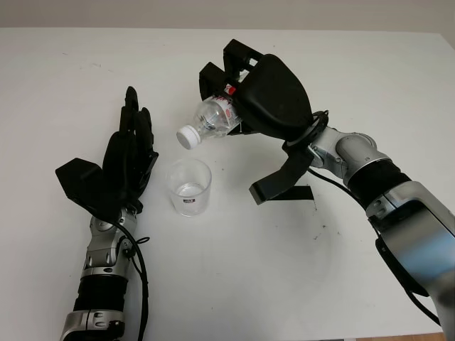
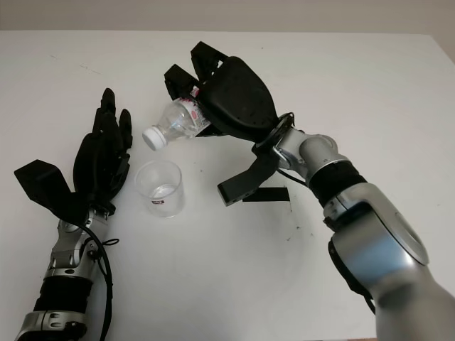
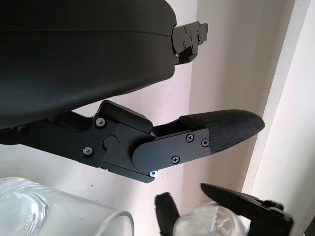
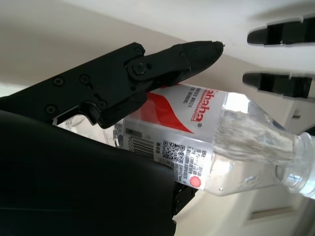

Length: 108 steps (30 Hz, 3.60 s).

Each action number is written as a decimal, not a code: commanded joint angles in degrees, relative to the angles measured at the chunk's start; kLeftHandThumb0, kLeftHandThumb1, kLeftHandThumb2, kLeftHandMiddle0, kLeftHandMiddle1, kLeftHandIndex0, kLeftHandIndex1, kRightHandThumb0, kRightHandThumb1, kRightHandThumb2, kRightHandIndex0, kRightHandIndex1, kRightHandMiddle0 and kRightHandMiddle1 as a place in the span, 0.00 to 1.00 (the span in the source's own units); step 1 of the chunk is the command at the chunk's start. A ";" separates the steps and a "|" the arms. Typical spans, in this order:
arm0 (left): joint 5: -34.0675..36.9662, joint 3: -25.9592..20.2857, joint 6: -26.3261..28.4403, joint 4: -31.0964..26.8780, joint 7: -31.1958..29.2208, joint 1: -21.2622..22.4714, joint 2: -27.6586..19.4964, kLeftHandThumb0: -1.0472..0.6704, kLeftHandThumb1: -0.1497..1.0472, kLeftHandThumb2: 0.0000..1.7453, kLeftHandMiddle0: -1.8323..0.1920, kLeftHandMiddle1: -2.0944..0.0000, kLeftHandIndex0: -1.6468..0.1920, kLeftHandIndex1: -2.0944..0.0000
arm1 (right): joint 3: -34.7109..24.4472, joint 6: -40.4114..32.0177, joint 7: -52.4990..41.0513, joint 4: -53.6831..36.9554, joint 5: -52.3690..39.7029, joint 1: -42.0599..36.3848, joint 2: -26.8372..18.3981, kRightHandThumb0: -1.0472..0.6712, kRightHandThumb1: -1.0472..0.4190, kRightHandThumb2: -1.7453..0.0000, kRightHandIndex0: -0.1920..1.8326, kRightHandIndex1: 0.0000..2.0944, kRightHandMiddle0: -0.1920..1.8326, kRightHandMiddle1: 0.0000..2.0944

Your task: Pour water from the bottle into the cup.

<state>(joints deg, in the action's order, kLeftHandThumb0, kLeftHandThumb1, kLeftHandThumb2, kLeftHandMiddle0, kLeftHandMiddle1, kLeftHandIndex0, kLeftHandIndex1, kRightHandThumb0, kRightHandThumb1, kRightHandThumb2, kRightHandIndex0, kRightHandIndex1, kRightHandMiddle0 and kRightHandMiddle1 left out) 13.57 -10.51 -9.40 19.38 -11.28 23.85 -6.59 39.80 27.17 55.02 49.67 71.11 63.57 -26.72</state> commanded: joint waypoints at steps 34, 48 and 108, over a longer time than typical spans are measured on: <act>0.37 -0.20 -2.25 1.83 -0.30 0.54 0.42 0.13 1.00 0.39 1.00 0.98 1.00 1.00 | 3.73 -3.35 11.13 -1.36 1.46 2.87 -1.20 0.32 0.00 0.86 0.66 1.00 0.35 1.00; 0.05 -0.12 -2.19 2.07 -0.01 0.29 0.47 0.13 1.00 0.39 1.00 0.98 1.00 0.99 | -24.36 -2.47 -47.37 -20.41 -67.16 -19.12 4.31 0.37 0.00 0.79 0.75 1.00 0.62 1.00; 1.14 -0.69 -0.59 1.17 -1.87 -0.04 -0.71 0.13 1.00 0.39 1.00 0.98 1.00 1.00 | -41.49 -37.74 -65.32 -55.45 -77.66 -50.30 15.79 0.36 0.00 0.74 0.75 1.00 0.60 1.00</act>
<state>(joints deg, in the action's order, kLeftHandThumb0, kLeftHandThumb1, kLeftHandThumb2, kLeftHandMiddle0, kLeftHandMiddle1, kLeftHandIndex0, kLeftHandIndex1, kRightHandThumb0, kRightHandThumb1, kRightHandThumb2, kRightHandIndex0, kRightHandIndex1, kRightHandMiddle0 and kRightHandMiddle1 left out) 14.74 -10.83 -9.70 20.95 -12.93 24.25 -6.81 -1.19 -11.72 -10.25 -5.48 -6.61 13.73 -11.03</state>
